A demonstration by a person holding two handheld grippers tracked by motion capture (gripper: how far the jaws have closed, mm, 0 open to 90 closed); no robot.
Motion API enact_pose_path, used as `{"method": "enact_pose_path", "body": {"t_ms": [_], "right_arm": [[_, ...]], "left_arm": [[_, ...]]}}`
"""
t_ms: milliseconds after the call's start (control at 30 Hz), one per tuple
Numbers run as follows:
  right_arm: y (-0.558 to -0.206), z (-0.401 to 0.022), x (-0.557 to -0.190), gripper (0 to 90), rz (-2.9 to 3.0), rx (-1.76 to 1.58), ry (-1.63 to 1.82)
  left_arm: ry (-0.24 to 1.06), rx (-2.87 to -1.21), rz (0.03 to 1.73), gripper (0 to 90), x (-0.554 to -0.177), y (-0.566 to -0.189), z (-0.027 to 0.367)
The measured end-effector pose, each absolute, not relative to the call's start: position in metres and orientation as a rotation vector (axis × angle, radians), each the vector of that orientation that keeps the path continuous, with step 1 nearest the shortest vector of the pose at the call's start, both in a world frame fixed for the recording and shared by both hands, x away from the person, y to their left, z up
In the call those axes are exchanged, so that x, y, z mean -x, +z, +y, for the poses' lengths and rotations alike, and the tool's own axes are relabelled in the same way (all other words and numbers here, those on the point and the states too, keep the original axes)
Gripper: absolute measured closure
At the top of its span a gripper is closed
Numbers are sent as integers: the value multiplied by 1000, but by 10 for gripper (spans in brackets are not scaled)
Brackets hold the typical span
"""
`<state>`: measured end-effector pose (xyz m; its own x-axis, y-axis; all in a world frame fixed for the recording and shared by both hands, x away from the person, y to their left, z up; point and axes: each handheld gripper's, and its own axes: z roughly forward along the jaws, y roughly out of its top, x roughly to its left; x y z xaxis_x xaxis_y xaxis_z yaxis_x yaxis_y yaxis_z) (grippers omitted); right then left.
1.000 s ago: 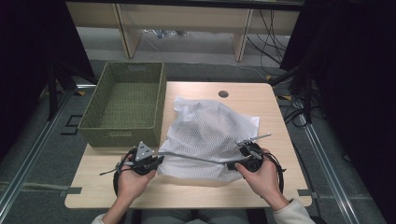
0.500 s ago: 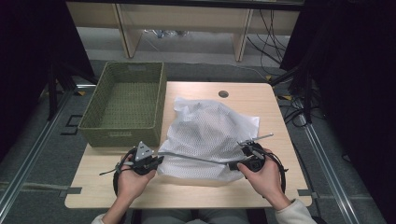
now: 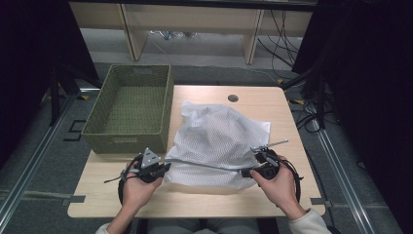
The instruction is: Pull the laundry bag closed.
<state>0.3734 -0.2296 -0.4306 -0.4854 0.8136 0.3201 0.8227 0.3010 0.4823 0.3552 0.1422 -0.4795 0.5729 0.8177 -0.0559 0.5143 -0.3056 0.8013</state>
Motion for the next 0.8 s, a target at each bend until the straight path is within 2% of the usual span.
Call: {"method": "enact_pose_path", "body": {"t_ms": [800], "right_arm": [[-427,-235,-373,871,-2558,1613,-962]], "left_arm": [[459,-1974,1068,887,-355,-482,143]]}}
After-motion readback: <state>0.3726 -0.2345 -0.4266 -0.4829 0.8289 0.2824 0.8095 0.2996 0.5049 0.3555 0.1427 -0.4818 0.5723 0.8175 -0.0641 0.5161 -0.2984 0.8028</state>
